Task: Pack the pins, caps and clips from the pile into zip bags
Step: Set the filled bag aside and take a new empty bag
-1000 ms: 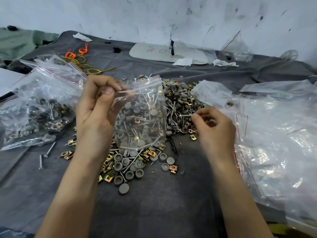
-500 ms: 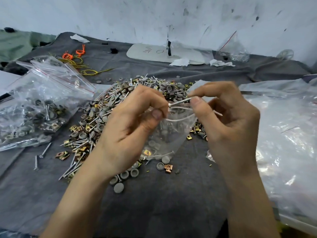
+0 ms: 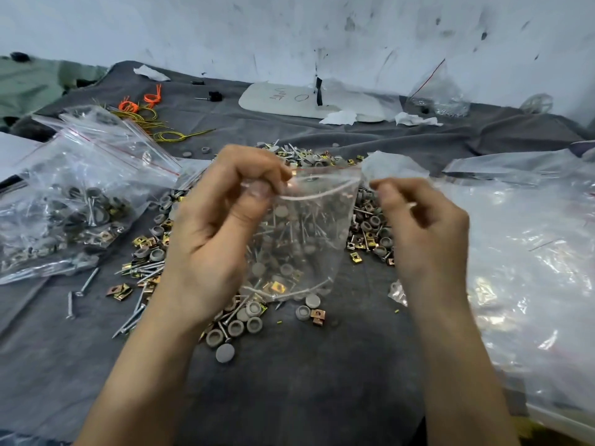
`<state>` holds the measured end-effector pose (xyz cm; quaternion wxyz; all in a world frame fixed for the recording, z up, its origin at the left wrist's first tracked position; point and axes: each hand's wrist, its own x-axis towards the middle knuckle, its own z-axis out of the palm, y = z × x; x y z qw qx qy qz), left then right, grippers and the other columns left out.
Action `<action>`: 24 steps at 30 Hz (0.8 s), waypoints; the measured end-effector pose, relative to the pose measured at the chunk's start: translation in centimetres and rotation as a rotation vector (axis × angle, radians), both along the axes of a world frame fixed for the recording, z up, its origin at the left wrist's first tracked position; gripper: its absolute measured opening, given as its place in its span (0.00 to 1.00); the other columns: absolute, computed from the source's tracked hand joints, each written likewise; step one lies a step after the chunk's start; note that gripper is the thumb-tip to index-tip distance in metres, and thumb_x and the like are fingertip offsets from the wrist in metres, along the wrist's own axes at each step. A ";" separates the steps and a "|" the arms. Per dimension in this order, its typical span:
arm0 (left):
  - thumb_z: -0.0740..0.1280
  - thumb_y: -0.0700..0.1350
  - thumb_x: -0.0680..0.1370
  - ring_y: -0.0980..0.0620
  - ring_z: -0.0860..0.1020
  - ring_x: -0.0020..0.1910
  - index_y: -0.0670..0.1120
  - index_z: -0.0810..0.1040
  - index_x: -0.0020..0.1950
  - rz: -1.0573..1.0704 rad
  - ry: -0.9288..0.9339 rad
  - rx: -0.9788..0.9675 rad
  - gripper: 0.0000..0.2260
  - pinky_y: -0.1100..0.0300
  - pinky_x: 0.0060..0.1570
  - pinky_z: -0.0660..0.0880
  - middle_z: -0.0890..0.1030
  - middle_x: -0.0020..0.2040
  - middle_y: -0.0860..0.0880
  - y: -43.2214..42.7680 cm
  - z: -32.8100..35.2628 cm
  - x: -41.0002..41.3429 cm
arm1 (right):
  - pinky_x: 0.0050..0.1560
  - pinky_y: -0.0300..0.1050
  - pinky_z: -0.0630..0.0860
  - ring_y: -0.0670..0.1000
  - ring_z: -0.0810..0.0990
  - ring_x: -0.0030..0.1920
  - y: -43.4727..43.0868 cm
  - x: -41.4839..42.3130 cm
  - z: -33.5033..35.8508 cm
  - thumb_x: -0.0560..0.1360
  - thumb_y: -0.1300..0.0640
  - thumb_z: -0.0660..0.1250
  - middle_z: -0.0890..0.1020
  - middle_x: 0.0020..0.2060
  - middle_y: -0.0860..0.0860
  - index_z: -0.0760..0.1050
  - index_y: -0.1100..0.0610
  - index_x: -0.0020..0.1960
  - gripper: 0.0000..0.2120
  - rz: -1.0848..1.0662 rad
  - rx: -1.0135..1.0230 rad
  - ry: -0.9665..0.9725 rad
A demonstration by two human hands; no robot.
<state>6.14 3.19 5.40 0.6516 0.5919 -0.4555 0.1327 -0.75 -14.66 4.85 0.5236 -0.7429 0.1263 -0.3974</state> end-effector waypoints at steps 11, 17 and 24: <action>0.59 0.43 0.79 0.47 0.75 0.54 0.59 0.78 0.48 0.051 0.128 -0.143 0.12 0.47 0.56 0.73 0.77 0.50 0.52 1.5 0.0 1.0 | 0.41 0.43 0.69 0.50 0.74 0.44 3.0 4.8 -5.1 0.72 0.45 0.71 0.72 0.43 0.45 0.71 0.49 0.42 0.12 -0.067 -0.482 0.672; 0.60 0.43 0.79 0.48 0.75 0.53 0.59 0.78 0.47 0.056 0.145 -0.143 0.12 0.45 0.56 0.73 0.78 0.49 0.53 1.6 0.1 1.1 | 0.38 0.44 0.65 0.53 0.75 0.49 4.3 5.1 -5.8 0.75 0.47 0.68 0.73 0.50 0.49 0.73 0.54 0.52 0.12 -0.160 -0.664 0.632; 0.59 0.43 0.80 0.48 0.75 0.53 0.59 0.78 0.48 0.061 0.138 -0.141 0.12 0.43 0.56 0.74 0.77 0.49 0.53 1.5 -0.1 1.0 | 0.45 0.45 0.71 0.51 0.78 0.47 4.1 5.4 -5.7 0.75 0.47 0.69 0.77 0.46 0.45 0.71 0.47 0.41 0.09 -0.114 -0.291 0.746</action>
